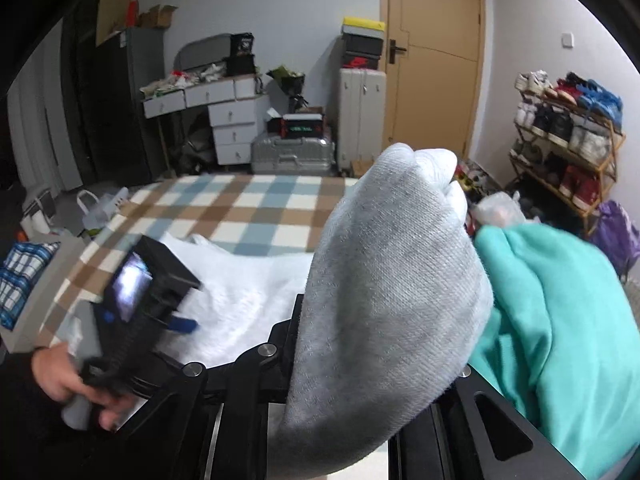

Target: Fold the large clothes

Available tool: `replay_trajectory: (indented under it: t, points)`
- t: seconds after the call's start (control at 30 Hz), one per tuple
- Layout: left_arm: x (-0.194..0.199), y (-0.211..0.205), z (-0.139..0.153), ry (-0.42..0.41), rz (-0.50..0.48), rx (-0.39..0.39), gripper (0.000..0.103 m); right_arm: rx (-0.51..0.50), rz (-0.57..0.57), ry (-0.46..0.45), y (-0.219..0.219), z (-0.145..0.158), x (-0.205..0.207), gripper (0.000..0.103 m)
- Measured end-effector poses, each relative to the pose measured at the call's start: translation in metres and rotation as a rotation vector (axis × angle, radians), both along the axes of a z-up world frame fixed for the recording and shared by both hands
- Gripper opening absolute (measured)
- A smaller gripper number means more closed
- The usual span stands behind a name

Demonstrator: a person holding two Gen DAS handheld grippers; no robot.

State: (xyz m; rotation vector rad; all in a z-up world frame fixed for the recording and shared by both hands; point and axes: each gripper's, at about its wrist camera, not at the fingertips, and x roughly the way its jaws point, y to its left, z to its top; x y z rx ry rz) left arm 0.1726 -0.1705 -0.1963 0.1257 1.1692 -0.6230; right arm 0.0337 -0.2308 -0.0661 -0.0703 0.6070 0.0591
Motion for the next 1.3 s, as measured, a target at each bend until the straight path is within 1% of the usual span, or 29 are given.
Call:
replay_trajectory:
  t: [0.07, 0.1, 0.2, 0.23, 0.3, 0.33, 0.4, 0.43, 0.5, 0.57, 0.6, 0.63, 0.67, 0.7, 0.77, 0.83, 0.87, 0.9, 0.97, 1.0, 1.03, 1.1, 1.13, 1.17, 1.2, 1.23, 1.27, 1.3]
  points:
    - [0.007, -0.014, 0.000, 0.034, -0.020, -0.069, 0.096, -0.026, 0.023, -0.037, 0.007, 0.013, -0.002, 0.014]
    - [0.008, -0.022, 0.000, 0.032, -0.034, -0.086, 0.096, -0.037, 0.035, -0.054, 0.011, 0.017, -0.003, 0.014]
    - [0.009, -0.037, 0.001, 0.012, -0.070, -0.101, 0.096, -0.101, 0.056, -0.065, 0.021, 0.009, 0.000, 0.014]
    - [0.011, -0.033, 0.003, 0.037, -0.062, -0.115, 0.096, -0.117, 0.052, -0.052, 0.022, 0.001, 0.003, 0.014]
    - [0.014, -0.013, 0.010, 0.123, -0.037, -0.188, 0.096, -0.094, 0.041, -0.024, 0.018, -0.009, 0.007, 0.014]
    - [0.013, 0.000, 0.015, 0.143, -0.027, -0.198, 0.096, -0.087, 0.039, -0.023, 0.015, -0.010, 0.008, 0.014]
    - [0.005, 0.016, 0.023, 0.082, -0.032, -0.135, 0.096, -0.085, 0.042, -0.039, 0.014, -0.008, 0.004, 0.014]
    - [0.000, 0.021, 0.021, 0.043, -0.046, -0.080, 0.096, -0.083, 0.043, -0.045, 0.014, -0.006, 0.002, 0.014]
    - [-0.001, 0.019, 0.003, 0.054, -0.053, -0.010, 0.095, -0.054, 0.040, -0.055, 0.010, -0.003, 0.000, 0.014]
    - [-0.013, 0.007, -0.001, -0.021, -0.081, 0.028, 0.096, -0.013, 0.033, -0.050, 0.007, -0.003, 0.001, 0.014]
    - [-0.014, 0.003, -0.002, -0.023, -0.080, 0.038, 0.096, 0.004, 0.032, -0.047, 0.007, -0.002, 0.001, 0.014]
    - [-0.010, 0.001, -0.005, 0.004, -0.057, -0.011, 0.096, 0.014, 0.033, -0.046, 0.008, -0.001, 0.002, 0.014]
    - [-0.005, 0.001, -0.008, 0.050, -0.037, -0.064, 0.096, 0.013, 0.040, -0.046, 0.011, 0.002, 0.003, 0.014]
    - [-0.001, 0.003, -0.007, 0.056, 0.005, -0.116, 0.096, 0.001, 0.055, -0.040, 0.019, 0.005, 0.004, 0.014]
    - [0.007, 0.005, -0.006, 0.112, 0.020, -0.185, 0.096, -0.048, 0.099, -0.045, 0.038, 0.014, 0.001, 0.014]
    - [0.019, 0.016, -0.008, 0.201, 0.044, -0.319, 0.096, -0.090, 0.161, -0.034, 0.061, 0.020, -0.004, 0.014]
    - [0.028, 0.023, -0.011, 0.256, 0.064, -0.402, 0.096, -0.107, 0.201, -0.024, 0.076, 0.020, -0.008, 0.014]
    - [0.031, 0.024, -0.014, 0.286, 0.070, -0.447, 0.096, -0.136, 0.242, -0.019, 0.092, 0.018, -0.012, 0.014]
    - [0.035, 0.024, -0.015, 0.317, 0.048, -0.488, 0.096, -0.162, 0.289, -0.012, 0.115, 0.011, -0.018, 0.014]
    - [0.036, 0.025, -0.015, 0.331, 0.034, -0.491, 0.095, -0.153, 0.302, 0.002, 0.128, 0.006, -0.019, 0.014]
    - [0.038, 0.028, -0.015, 0.350, 0.026, -0.486, 0.091, -0.138, 0.301, 0.010, 0.133, 0.002, -0.018, 0.014]
    - [0.043, 0.040, -0.016, 0.416, 0.028, -0.472, 0.083, -0.077, 0.281, 0.007, 0.131, -0.002, -0.014, 0.014]
    - [0.046, 0.049, -0.016, 0.454, 0.030, -0.463, 0.079, -0.031, 0.272, 0.006, 0.125, 0.000, -0.011, 0.014]
    - [0.046, 0.062, -0.012, 0.480, 0.032, -0.448, 0.079, 0.010, 0.258, 0.001, 0.121, 0.000, -0.010, 0.014]
    - [0.043, 0.073, -0.006, 0.492, 0.008, -0.441, 0.079, 0.041, 0.243, -0.006, 0.117, 0.002, -0.009, 0.014]
    - [0.038, 0.085, 0.001, 0.485, -0.033, -0.415, 0.079, 0.060, 0.235, -0.010, 0.115, 0.003, -0.009, 0.014]
    - [0.034, 0.096, 0.007, 0.454, -0.045, -0.374, 0.079, 0.075, 0.230, -0.010, 0.112, 0.002, -0.008, 0.014]
    - [0.029, 0.111, 0.012, 0.402, -0.025, -0.320, 0.079, 0.081, 0.224, -0.003, 0.112, 0.001, -0.007, 0.014]
